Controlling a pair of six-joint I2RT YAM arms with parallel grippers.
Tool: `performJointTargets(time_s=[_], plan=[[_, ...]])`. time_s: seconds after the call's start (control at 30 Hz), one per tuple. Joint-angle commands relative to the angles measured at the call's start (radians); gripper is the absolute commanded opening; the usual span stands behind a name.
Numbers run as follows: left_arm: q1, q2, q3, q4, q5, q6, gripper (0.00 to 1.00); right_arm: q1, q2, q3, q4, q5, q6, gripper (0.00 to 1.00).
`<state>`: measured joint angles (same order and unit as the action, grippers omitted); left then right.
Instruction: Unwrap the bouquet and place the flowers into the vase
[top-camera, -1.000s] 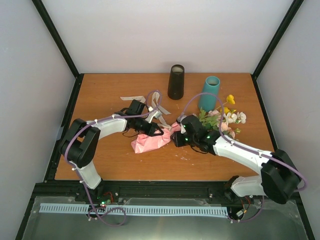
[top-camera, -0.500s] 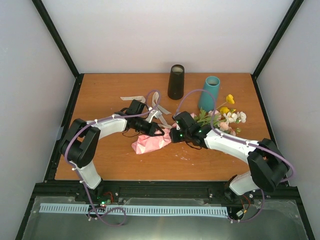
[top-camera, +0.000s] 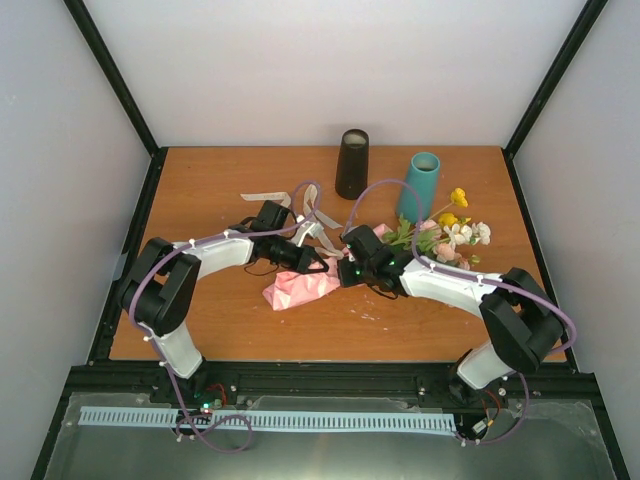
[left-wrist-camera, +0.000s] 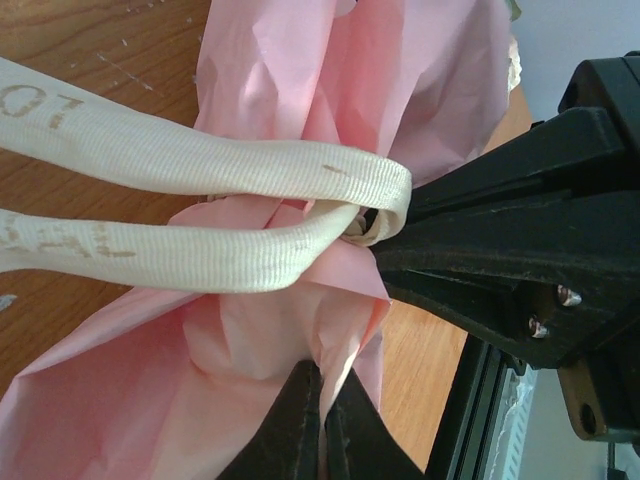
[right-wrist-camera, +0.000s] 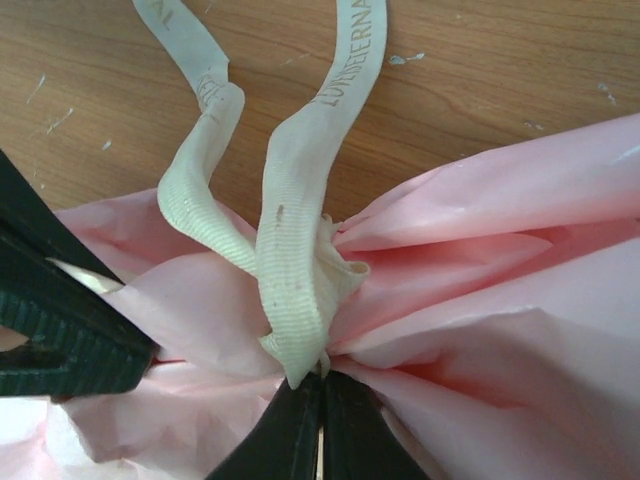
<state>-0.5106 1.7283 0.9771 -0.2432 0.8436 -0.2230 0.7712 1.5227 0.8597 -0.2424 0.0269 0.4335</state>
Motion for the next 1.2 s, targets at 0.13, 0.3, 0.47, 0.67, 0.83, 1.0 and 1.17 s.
performJointTargets(time_s=[0.13, 0.3, 0.47, 0.67, 0.83, 1.0, 1.17], plan=[[-0.005, -0.012, 0.020, 0.041, 0.010, -0.042, 0.03, 0.000, -0.032, -0.027, 0.048, -0.015, -0.091, 0.03], [-0.001, 0.057, 0.093, -0.018, -0.078, -0.152, 0.02, 0.000, -0.080, -0.037, -0.026, -0.149, -0.139, 0.03], [0.024, 0.059, 0.132, -0.061, -0.120, -0.248, 0.00, 0.000, -0.183, -0.110, -0.023, -0.234, -0.160, 0.03], [0.034, 0.097, 0.197, -0.093, -0.110, -0.271, 0.00, 0.000, -0.235, -0.191, -0.016, -0.315, -0.110, 0.03], [0.031, 0.082, 0.201, -0.099, -0.082, -0.202, 0.01, 0.000, -0.303, -0.204, -0.075, -0.259, -0.068, 0.06], [0.024, 0.032, 0.133, -0.081, -0.040, -0.108, 0.02, 0.000, -0.382, -0.188, -0.130, -0.216, 0.033, 0.20], [0.007, -0.015, 0.080, -0.065, -0.013, -0.060, 0.03, 0.001, -0.467, -0.172, -0.182, -0.128, 0.164, 0.28]])
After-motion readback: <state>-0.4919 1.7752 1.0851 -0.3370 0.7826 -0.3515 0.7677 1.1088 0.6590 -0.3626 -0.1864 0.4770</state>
